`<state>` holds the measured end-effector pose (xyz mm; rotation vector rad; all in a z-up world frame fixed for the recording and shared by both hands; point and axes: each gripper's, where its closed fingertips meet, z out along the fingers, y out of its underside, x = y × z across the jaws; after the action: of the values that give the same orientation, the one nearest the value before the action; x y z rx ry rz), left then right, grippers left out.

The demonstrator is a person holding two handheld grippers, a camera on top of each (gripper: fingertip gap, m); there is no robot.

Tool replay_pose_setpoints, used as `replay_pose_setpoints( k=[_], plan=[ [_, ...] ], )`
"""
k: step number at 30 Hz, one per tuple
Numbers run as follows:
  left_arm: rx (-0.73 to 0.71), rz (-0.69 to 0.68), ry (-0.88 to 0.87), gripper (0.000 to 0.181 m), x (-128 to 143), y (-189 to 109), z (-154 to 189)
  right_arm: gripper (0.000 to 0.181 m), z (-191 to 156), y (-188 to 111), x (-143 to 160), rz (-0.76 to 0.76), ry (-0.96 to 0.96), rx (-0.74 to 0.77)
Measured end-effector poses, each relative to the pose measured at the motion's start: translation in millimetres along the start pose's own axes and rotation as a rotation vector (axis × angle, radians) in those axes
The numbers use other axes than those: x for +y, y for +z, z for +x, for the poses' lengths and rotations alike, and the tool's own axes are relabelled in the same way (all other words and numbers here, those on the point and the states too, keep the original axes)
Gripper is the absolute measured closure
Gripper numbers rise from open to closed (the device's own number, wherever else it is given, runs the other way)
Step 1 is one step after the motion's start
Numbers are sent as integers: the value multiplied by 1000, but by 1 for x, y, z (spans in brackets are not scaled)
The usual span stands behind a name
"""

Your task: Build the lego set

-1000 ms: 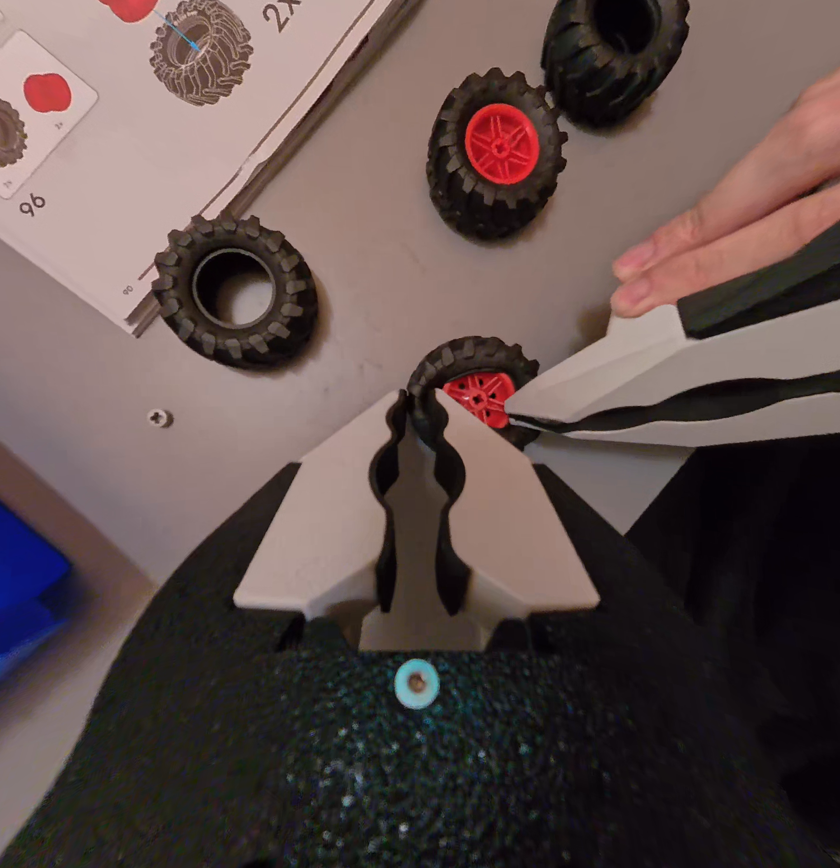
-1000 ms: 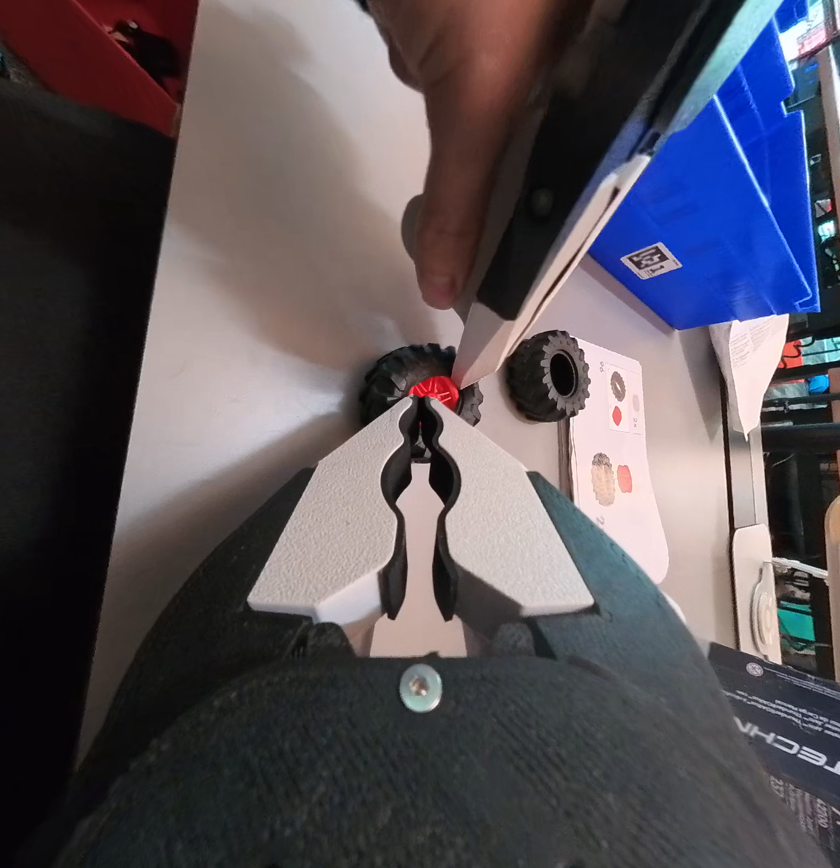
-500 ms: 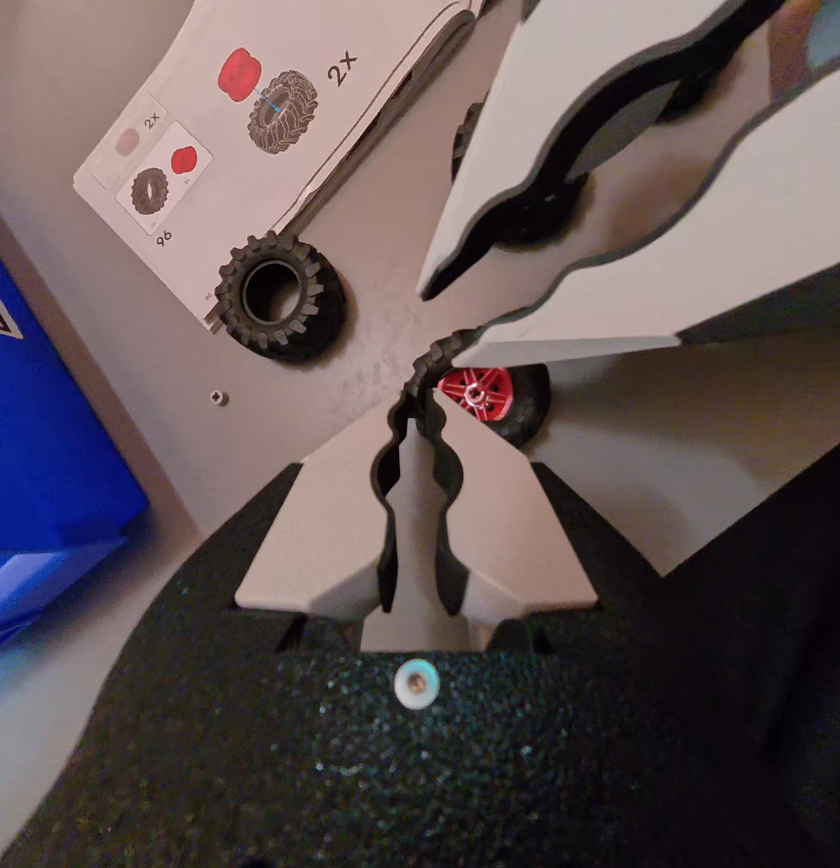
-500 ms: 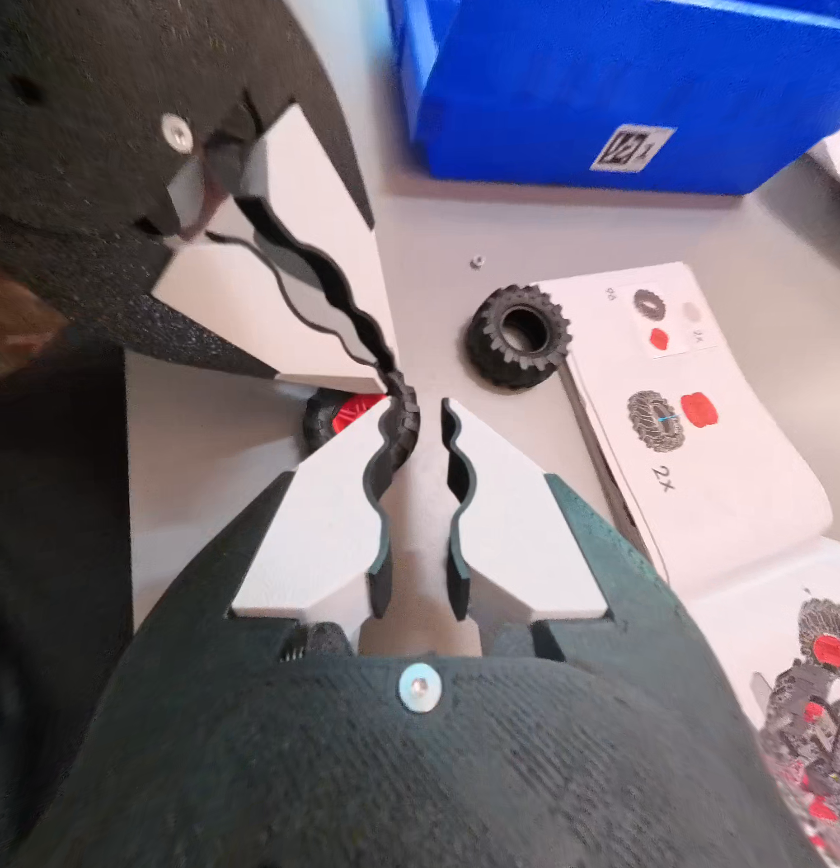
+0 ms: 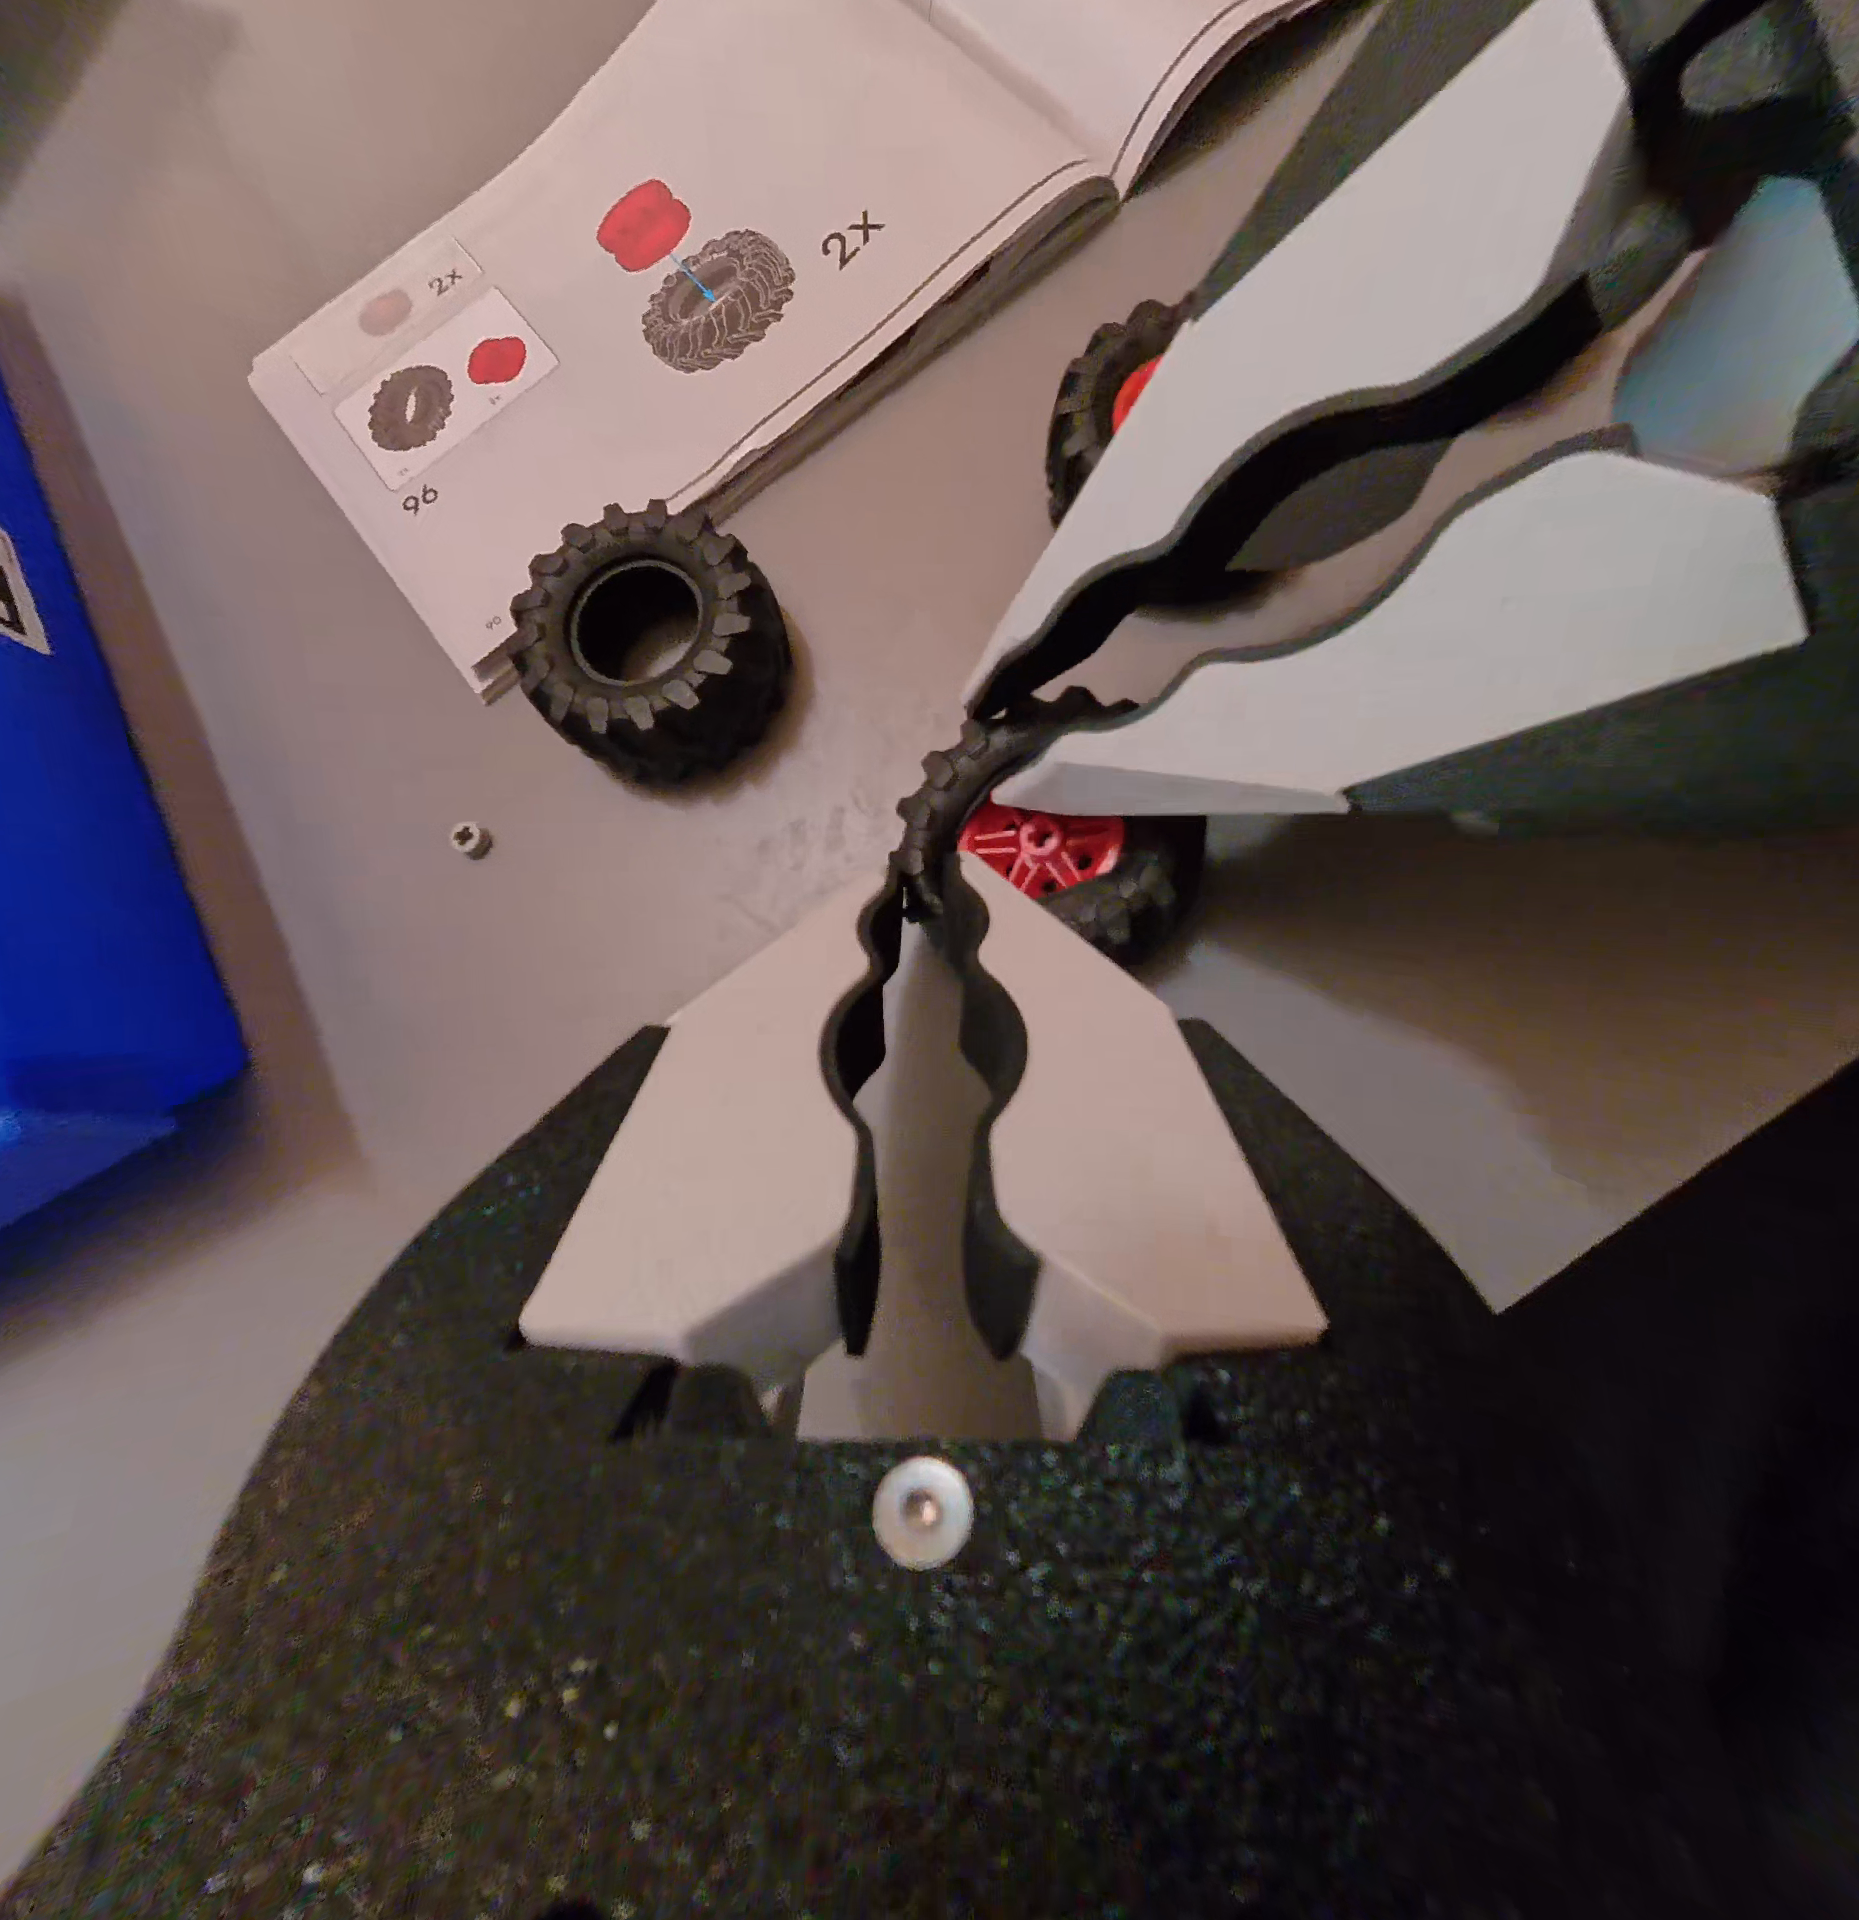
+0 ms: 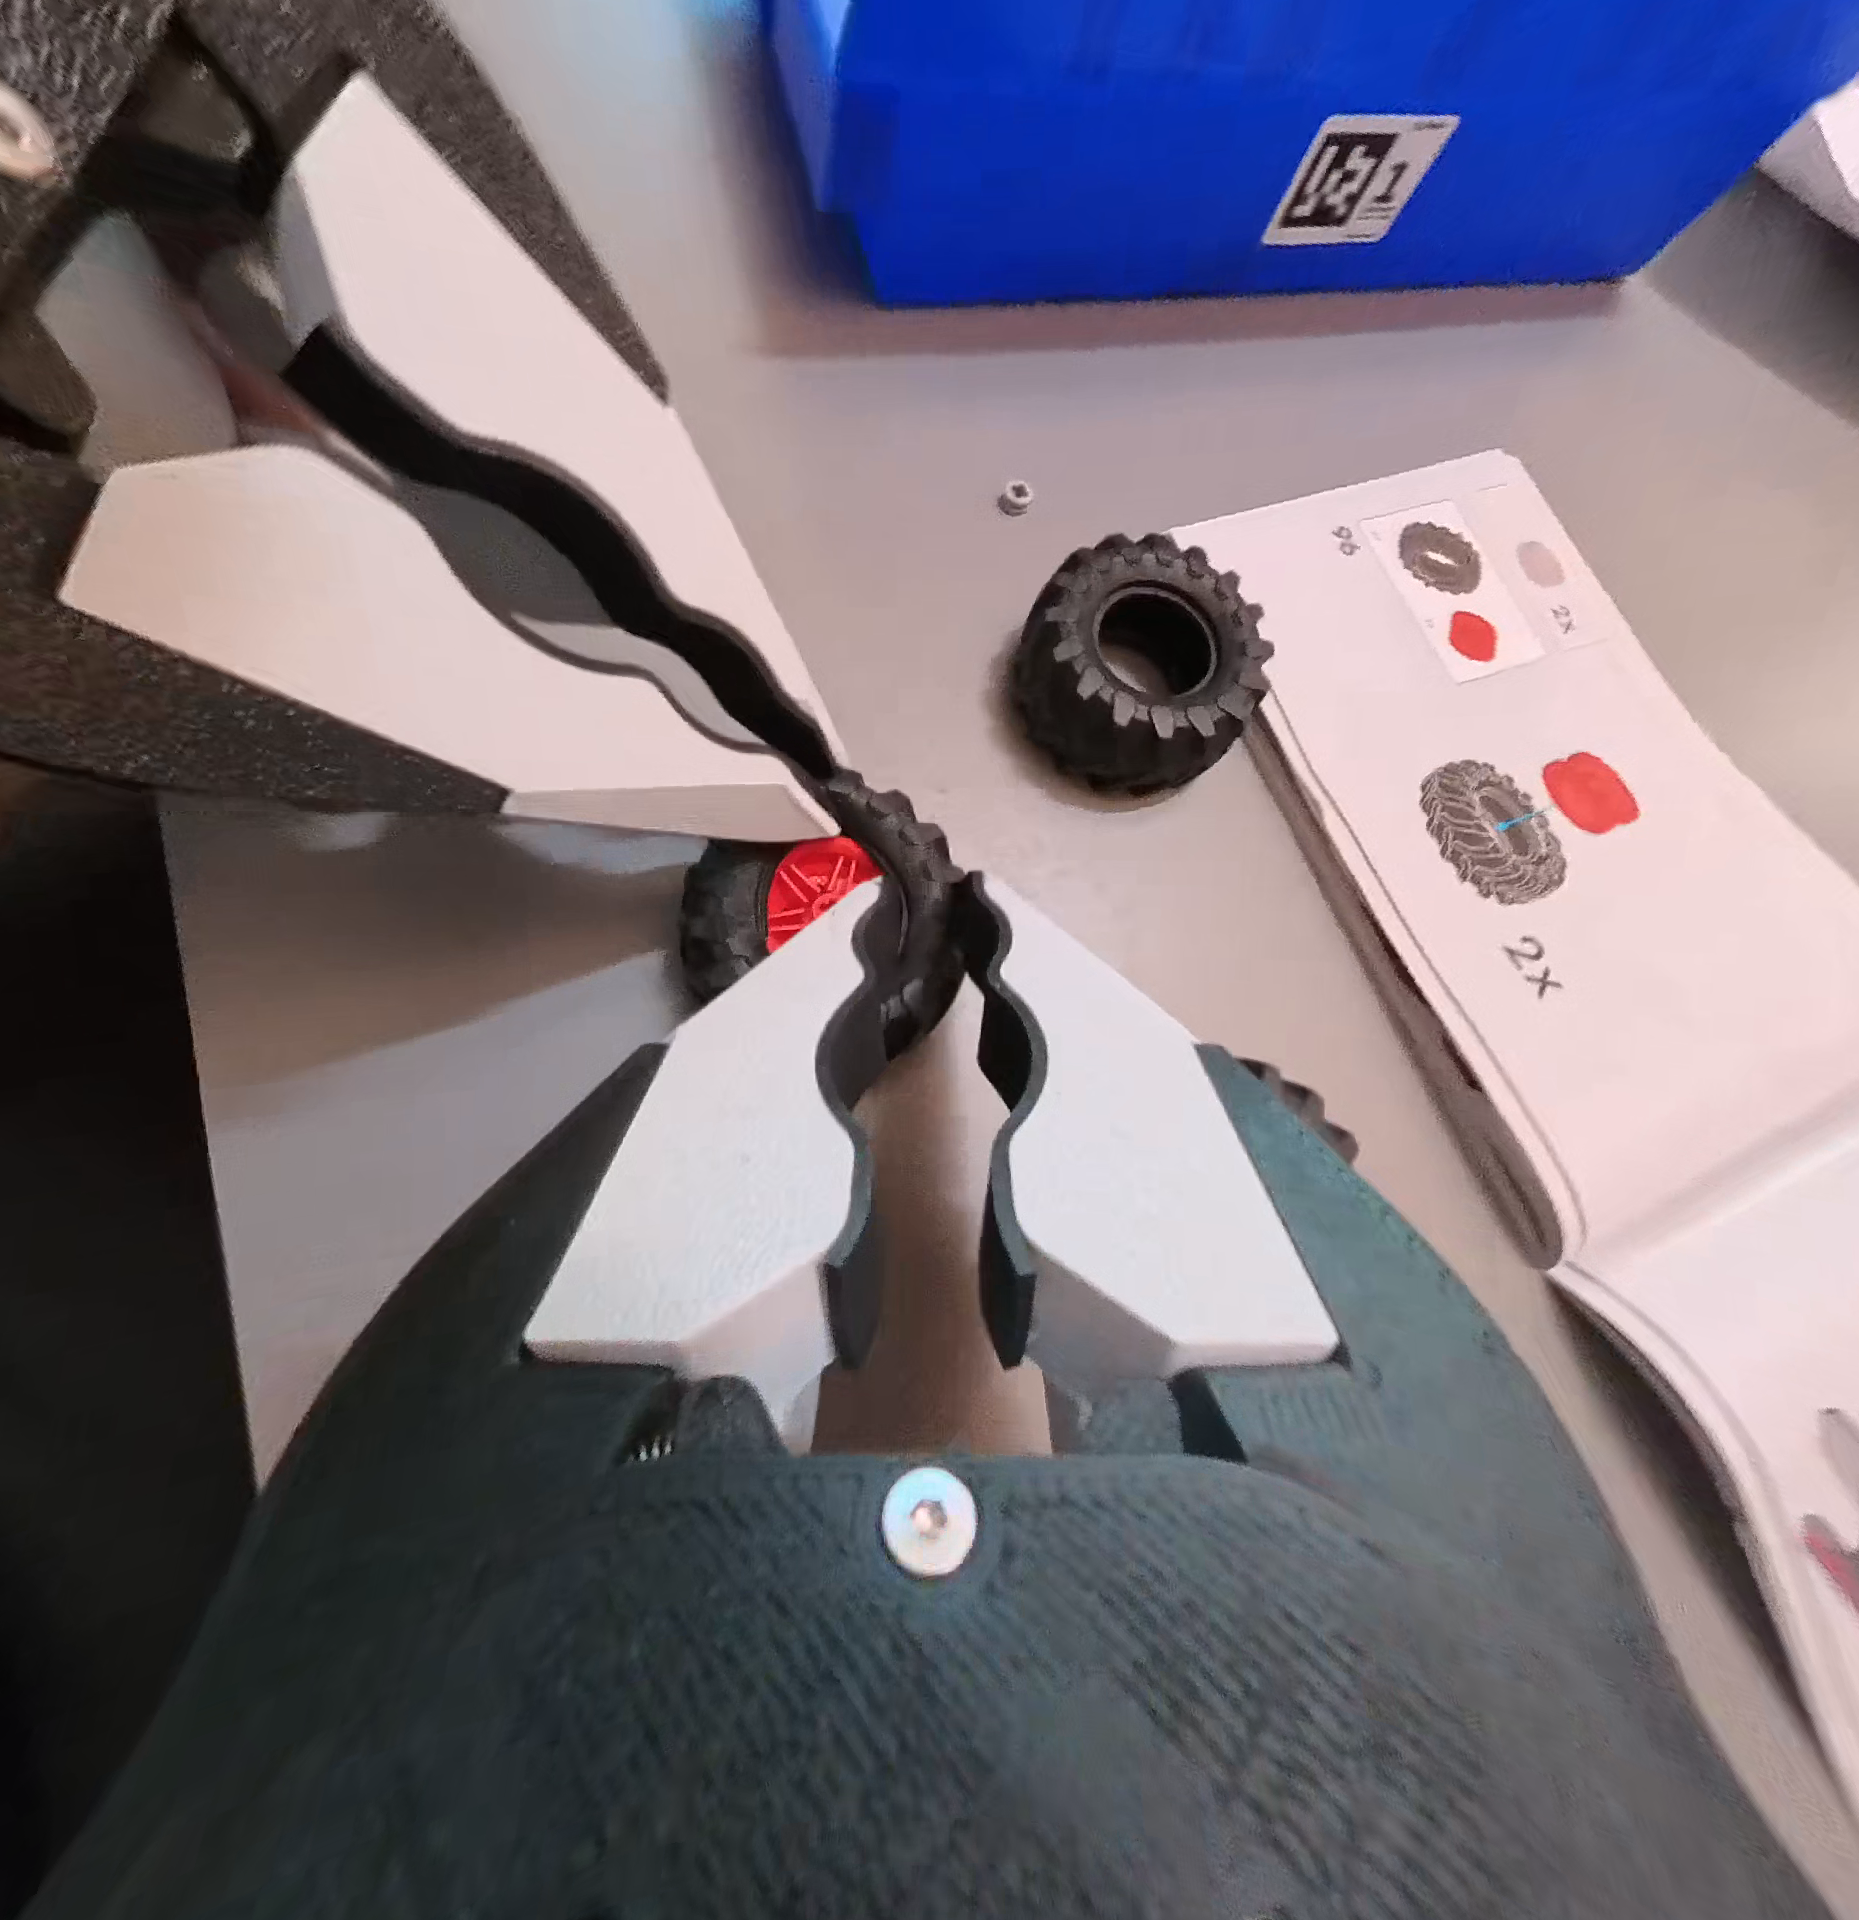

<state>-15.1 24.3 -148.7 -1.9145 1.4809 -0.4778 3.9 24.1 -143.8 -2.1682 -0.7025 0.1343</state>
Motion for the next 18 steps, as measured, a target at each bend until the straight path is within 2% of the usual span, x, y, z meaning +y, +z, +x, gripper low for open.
replay_pose_setpoints(
  k=[1,7,14,18],
  plan=[
    [-2,13,-4,176,0,0,0,171,1,0,0,19,28,0],
    [-27,54,41,176,-2,1,-1,170,2,0,0,33,40,40],
    [-55,37,94,176,-2,1,-1,170,3,-2,0,-25,-172,57],
    [-38,72,75,176,-3,2,-2,171,5,0,-1,33,-101,25]
  ],
)
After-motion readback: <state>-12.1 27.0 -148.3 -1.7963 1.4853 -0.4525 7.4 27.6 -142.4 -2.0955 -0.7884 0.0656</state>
